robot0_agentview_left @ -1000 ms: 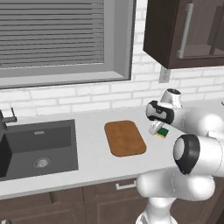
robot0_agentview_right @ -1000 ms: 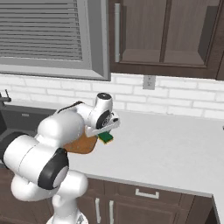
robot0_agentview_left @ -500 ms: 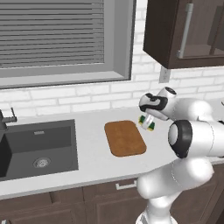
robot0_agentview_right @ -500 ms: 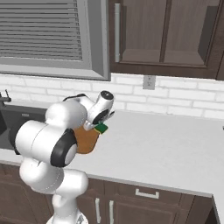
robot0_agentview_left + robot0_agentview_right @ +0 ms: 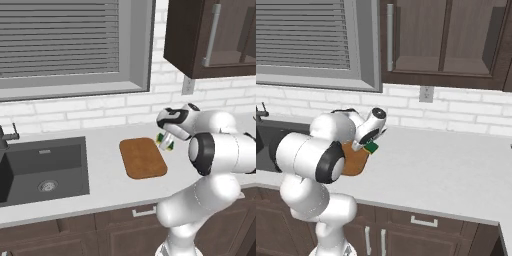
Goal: Pick up the sponge from the counter and clean the cutting board by briefly scrubbing or pressing down on the cutting board. Once finished, release the sponge.
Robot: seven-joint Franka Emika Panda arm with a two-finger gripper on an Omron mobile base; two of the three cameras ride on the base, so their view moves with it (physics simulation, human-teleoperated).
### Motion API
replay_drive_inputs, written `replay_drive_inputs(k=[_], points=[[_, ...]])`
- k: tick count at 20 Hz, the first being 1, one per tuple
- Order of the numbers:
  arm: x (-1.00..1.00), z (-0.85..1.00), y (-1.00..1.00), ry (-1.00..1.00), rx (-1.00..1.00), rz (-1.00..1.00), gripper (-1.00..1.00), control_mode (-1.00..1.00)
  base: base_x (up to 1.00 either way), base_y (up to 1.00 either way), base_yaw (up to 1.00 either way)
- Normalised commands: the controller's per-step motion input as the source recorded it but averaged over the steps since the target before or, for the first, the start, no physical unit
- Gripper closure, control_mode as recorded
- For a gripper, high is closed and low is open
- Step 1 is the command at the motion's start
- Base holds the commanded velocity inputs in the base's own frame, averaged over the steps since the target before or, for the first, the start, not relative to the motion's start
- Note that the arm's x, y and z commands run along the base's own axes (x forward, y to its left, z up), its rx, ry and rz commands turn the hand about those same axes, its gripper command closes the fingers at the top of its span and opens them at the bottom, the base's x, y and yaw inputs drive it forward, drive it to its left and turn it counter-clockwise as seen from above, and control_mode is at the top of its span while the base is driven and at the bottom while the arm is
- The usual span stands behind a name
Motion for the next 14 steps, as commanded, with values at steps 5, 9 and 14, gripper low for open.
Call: replay_drive_inputs(k=[5, 9, 14], points=[[0.35, -0.27, 0.29, 0.02, 0.0, 0.02, 1.0, -1.0, 0.0, 0.0, 0.0], [0.16, -0.61, 0.04, 0.03, 0.0, 0.02, 1.0, -1.0, 0.0, 0.0, 0.0], [0.04, -0.74, 0.0, 0.0, 0.0, 0.01, 1.0, -1.0, 0.0, 0.0, 0.0]])
